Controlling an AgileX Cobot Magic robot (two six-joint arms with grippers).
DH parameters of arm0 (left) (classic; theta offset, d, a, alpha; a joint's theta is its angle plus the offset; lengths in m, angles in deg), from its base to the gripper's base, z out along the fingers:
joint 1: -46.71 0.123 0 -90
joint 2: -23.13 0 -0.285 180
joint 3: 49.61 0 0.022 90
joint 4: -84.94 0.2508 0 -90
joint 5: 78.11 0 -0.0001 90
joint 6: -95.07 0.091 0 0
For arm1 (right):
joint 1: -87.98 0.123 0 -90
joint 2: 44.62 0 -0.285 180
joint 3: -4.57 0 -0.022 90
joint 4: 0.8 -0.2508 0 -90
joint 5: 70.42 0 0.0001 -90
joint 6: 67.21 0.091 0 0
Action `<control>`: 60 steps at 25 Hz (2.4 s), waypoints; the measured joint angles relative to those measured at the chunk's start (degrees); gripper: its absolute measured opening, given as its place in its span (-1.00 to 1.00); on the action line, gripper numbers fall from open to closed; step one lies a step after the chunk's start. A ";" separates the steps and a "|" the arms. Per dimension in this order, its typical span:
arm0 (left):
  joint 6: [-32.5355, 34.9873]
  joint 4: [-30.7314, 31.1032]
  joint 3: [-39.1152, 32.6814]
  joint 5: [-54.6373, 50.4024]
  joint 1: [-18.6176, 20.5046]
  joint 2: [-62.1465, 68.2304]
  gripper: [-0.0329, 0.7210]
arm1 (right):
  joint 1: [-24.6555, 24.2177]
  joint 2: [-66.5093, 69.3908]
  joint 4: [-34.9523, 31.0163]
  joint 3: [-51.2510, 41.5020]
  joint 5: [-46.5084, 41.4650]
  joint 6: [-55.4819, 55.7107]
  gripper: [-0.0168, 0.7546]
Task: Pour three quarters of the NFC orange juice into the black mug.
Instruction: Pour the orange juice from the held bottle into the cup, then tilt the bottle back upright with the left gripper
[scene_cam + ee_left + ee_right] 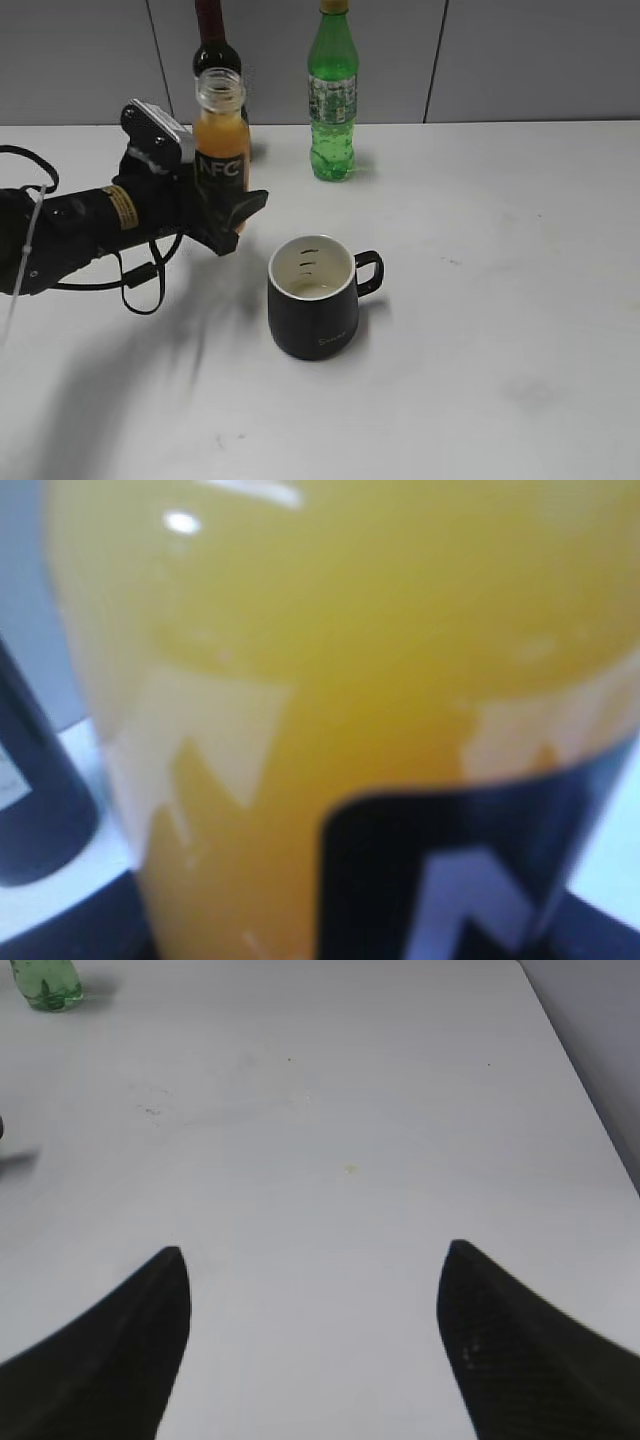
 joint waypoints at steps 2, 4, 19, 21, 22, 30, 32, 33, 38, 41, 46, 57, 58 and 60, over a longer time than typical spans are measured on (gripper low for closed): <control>0.32 0.25 0.00 -0.79 -0.48 0.00 0.34 | 0.00 0.00 0.00 0.00 0.00 0.00 0.55; 1.55 -0.07 0.00 -1.15 -0.59 0.00 0.34 | 0.00 0.00 0.00 0.00 0.00 0.00 0.55; 20.85 -0.83 0.00 -3.31 -0.59 0.00 0.34 | 0.00 0.00 -0.05 0.00 0.00 0.00 0.55; 24.41 -0.83 0.00 -3.31 -0.59 0.00 0.34 | 0.00 0.00 -0.05 0.00 0.00 0.00 0.55; 26.31 -0.83 0.00 -3.31 -0.59 0.00 0.34 | 0.00 0.00 -0.05 0.00 0.00 0.00 0.55; 36.92 -1.02 0.00 -1.56 -0.77 0.00 0.34 | 0.00 0.00 -0.05 0.00 0.00 0.00 0.55; 40.40 -2.09 0.00 -1.09 -0.83 0.00 0.34 | 0.00 0.00 -0.05 0.00 0.00 0.00 0.55; 41.77 -2.64 0.00 -0.60 -0.83 0.00 0.34 | 0.00 0.00 -0.05 0.00 0.00 0.00 0.55; 46.76 -3.70 0.00 2.41 -0.83 0.00 0.34 | 0.00 0.00 -0.05 0.00 0.00 0.00 0.55; 49.04 -3.76 0.00 2.84 -0.83 0.00 0.34 | 0.00 0.00 -0.05 0.00 0.00 0.00 0.55; 52.01 -3.84 0.00 4.07 -0.83 0.00 0.34 | 0.00 0.00 -0.05 0.00 0.00 0.00 0.55; 59.45 -7.61 0.00 5.26 -0.94 0.00 0.34 | 0.00 0.00 -0.05 0.00 0.00 0.00 0.55; 59.58 -7.80 0.00 5.26 -0.94 0.00 0.34 | 0.00 0.00 -0.05 0.00 0.00 0.00 0.55; 59.71 -8.01 0.00 5.26 -0.94 0.00 0.34 | 0.00 0.00 -0.05 0.00 0.00 0.00 0.55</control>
